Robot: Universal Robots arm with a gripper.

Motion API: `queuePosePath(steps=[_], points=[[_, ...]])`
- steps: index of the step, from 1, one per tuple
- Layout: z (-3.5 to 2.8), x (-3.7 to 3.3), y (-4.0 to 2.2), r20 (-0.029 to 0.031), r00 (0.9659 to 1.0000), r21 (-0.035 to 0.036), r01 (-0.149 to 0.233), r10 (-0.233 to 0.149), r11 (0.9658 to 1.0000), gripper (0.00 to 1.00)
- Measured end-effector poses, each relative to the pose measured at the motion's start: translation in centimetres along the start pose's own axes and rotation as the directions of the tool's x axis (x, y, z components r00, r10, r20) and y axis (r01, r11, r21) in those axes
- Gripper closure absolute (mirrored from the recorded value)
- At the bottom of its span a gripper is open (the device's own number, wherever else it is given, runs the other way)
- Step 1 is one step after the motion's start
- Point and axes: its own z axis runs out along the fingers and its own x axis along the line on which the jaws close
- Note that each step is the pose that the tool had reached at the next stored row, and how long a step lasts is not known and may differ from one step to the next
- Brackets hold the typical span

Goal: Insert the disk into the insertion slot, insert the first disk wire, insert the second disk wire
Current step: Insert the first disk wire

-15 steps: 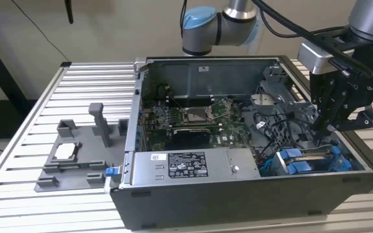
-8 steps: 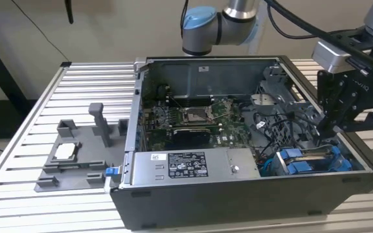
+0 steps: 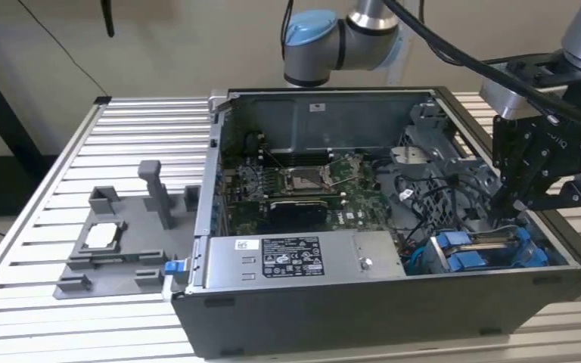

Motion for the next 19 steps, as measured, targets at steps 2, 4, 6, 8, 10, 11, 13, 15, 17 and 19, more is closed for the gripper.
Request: queuePosePath(steps=[2,4,6,8,10,11,13,15,17,19], points=[[0.23,0.01,-0.1,0.003,1.0,-0.0001,0.0,0.0,1.0,0.81],[0.37,0.02,-0.18,0.0133,0.9999,0.0002,-0.001,0.001,1.0,0.81],[0.68,0.03,-0.2,0.0191,0.9998,0.0005,-0.001,0.001,1.0,0.81],[1.03,0.04,-0.22,0.0189,0.9998,0.0005,-0.001,0.001,1.0,0.81],[1.4,0.05,-0.31,0.0189,0.9998,0.0005,-0.001,0.001,1.0,0.81],[1.58,0.06,-0.43,0.0189,0.9998,0.0005,-0.001,0.001,1.0,0.81],[2.04,0.1,-0.91,0.0188,0.9998,0.0004,-0.001,0.001,1.0,0.81],[2.25,0.11,-0.99,0.0168,0.9999,0.0004,-0.003,0.003,1.0,0.81],[2.41,0.12,-0.99,0.0129,0.9999,0.0003,-0.004,0.004,1.0,0.81],[2.48,0.14,-1.0,0.0074,1.0,-0.0011,-0.005,0.005,1.0,0.81]])
